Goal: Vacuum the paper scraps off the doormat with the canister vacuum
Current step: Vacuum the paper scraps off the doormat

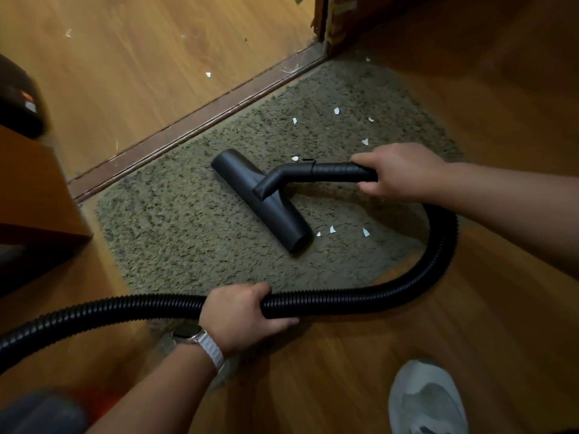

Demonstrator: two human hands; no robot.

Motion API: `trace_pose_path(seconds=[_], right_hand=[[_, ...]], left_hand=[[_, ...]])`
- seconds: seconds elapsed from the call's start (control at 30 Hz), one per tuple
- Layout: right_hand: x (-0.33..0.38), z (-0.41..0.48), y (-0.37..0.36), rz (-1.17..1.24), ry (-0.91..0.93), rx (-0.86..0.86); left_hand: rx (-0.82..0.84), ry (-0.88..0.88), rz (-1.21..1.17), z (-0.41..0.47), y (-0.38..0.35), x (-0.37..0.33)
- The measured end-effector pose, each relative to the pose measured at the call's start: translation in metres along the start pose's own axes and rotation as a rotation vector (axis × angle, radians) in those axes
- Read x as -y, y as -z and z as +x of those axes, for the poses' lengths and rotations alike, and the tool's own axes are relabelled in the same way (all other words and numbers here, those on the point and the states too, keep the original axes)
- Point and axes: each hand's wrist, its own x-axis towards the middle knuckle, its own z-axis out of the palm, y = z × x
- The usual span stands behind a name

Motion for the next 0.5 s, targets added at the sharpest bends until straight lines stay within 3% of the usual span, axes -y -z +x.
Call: trace_pose_path(seconds=[0.27,0.5], right_hand=[[0.005,-0.063,-0.007,0.018,-0.106,0.084],[0.007,-0.108,-0.02,0.297,-0.202,0.158]], left_hand=[[0.017,-0.035,-0.059,-0.02,0.019,-0.008],[0.107,-0.118,0.05,-0.005,0.033,-0.029]])
